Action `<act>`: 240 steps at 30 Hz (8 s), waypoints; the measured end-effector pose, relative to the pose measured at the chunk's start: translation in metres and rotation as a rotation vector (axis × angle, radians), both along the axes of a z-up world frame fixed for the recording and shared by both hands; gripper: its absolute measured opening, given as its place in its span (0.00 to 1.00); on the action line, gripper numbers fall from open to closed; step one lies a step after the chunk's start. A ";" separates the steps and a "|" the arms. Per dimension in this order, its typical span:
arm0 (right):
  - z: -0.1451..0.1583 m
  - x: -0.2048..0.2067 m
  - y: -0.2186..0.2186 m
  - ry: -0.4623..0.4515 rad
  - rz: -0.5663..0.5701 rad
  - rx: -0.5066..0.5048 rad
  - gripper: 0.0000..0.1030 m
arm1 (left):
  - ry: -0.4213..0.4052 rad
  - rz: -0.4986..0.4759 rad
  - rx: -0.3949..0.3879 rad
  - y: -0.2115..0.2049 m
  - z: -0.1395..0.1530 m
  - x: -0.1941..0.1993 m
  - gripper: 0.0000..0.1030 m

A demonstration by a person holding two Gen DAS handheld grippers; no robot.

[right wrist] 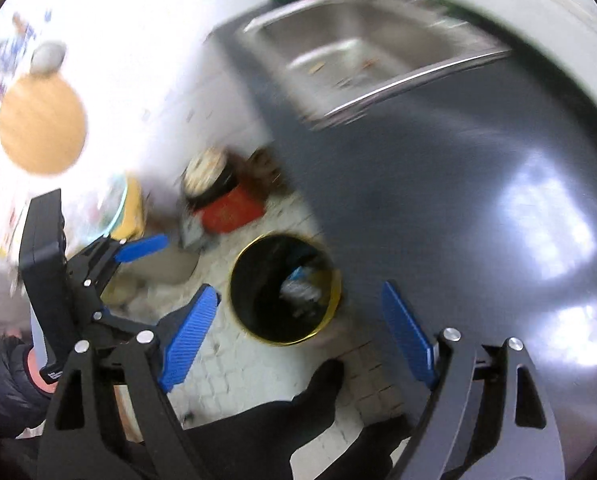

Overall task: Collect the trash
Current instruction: 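Swing both tools back over the counter toward the remaining trash, then grasp the green juice carton with the left tool while the right tool grasps the green-capped marker, then carry the carton and marker to the bin and open both tools, then swing both tools back over the counter toward the remaining trash, then grasp a crumpled silver foil wrapper with the left tool while the right tool grasps another foil wrapper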

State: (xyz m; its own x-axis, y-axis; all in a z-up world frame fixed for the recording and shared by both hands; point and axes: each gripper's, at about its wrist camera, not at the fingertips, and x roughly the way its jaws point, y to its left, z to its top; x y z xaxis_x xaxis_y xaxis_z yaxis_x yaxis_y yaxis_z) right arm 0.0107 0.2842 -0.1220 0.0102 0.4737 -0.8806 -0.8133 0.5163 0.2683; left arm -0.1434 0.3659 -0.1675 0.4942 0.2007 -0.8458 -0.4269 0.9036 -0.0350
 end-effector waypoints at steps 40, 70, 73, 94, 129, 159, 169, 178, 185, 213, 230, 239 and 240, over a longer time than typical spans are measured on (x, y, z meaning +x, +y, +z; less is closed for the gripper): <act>-0.056 0.165 -0.478 -0.029 -0.895 -0.193 0.77 | 0.004 -0.626 -0.062 -0.387 0.042 0.385 0.89; -0.051 0.174 -0.481 -0.076 -0.795 -0.204 0.14 | 0.023 -0.609 -0.067 -0.391 0.052 0.407 0.07; -0.032 0.167 -0.481 -0.099 -0.804 -0.179 0.14 | 0.011 -0.596 -0.053 -0.381 0.062 0.377 0.07; 0.016 0.104 -0.418 -0.172 -0.752 -0.141 0.14 | 0.016 -0.558 -0.002 -0.315 0.066 0.239 0.07; -0.067 -0.081 0.092 0.195 0.279 -0.080 0.14 | 0.120 0.285 -0.081 0.017 -0.032 -0.076 0.07; -0.103 -0.080 0.120 0.164 0.254 -0.142 0.74 | 0.120 0.326 -0.147 0.059 -0.081 -0.087 0.75; -0.031 -0.033 0.029 0.074 0.075 -0.031 0.91 | 0.122 0.238 -0.075 0.021 -0.038 -0.047 0.94; 0.043 0.067 -0.156 -0.104 -0.357 -0.009 0.91 | -0.012 -0.072 -0.060 -0.074 0.029 0.077 0.94; 0.064 0.113 -0.321 -0.184 -0.667 -0.026 0.91 | -0.084 -0.342 -0.082 -0.190 0.054 0.174 0.94; -0.047 0.263 -0.435 0.005 -0.775 -0.065 0.58 | -0.084 -1.009 0.168 -0.370 0.011 0.428 0.93; -0.093 0.300 -0.412 0.089 -0.763 -0.114 0.24 | -0.019 -1.099 0.143 -0.384 -0.025 0.454 0.25; -0.035 0.265 -0.424 -0.013 -0.779 -0.060 0.23 | -0.077 -1.000 0.155 -0.379 0.017 0.417 0.16; -0.029 0.258 -0.427 -0.023 -0.780 -0.055 0.23 | -0.085 -0.986 0.153 -0.377 0.023 0.411 0.16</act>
State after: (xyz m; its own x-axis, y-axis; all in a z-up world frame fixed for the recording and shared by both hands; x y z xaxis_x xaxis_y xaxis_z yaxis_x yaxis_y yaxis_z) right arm 0.2688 -0.1424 -0.1507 0.3411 0.2777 -0.8981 -0.2151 0.9531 0.2129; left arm 0.2677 -0.0114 -0.1442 0.5557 -0.2279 -0.7995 0.5146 0.8496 0.1155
